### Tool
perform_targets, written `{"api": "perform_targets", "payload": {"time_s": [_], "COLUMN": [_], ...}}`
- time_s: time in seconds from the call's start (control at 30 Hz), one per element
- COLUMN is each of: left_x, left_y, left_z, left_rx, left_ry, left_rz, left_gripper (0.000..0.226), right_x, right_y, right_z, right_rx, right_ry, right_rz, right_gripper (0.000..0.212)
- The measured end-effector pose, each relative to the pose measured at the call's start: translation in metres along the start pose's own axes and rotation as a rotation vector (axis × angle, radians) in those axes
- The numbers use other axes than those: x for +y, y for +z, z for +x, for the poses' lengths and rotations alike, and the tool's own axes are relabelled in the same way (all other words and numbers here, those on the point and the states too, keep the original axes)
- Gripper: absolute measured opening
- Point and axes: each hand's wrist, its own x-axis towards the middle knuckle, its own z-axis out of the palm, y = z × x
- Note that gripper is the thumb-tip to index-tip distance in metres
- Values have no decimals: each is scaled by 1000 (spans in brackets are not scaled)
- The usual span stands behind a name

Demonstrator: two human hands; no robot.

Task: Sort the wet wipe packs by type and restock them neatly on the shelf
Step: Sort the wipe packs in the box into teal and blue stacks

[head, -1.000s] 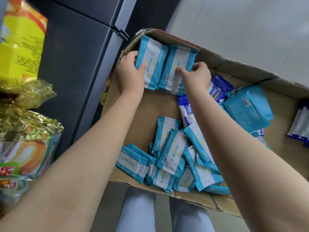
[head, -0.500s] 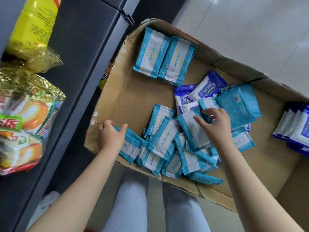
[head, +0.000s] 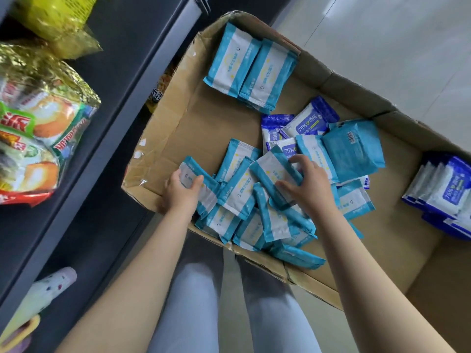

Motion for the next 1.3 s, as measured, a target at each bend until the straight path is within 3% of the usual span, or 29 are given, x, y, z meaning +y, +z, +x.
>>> {"api": "perform_targets", "payload": {"time_s": [0.07,0.17,0.27,0.33,0.4,0.53,0.6,0.73,0.9,1.07,1.3], "left_x": [-2,0,3,12,26,73,100,156,208,224,233], "left_y": [4,5,3,-1,-8,-25,-30,-37,-29,-21,-18], "left_z": [-4,-7,-4,-8,-13,-9,4,39,81,95,89], "left_rx": [42,92,45,24,-23,-214,-260,-282,-55,126,169], "left_ry": [27,-217,-398,-344,-224,-17,90,311,579,661,705], "left_rz": [-90,-307,-597,-695,-717,-728,-681,-576,-205,-48,-24], "left_gripper": [68,81,53,32,29,14,20,30,28,24,33], "right_x": [0,-2,-5,-7,-14,-43,-56,-92,-114,-115,-109], "right_y": [2,2,-2,-5,-8,-15,-16,-22,-17,-12,-16], "right_z": [-3,-5,-1,0,4,31,52,93,135,149,152], "right_rx": [-18,-20,-23,-21,1,59,85,145,297,398,415], "right_ry": [12,98,175,219,272,383,389,330,316,309,217], "right_rz": [62,197,389,588,773,999,1006,1036,954,722,546], "right_gripper": [49,55,34,25,27,59,74,39,34,38,43]}}
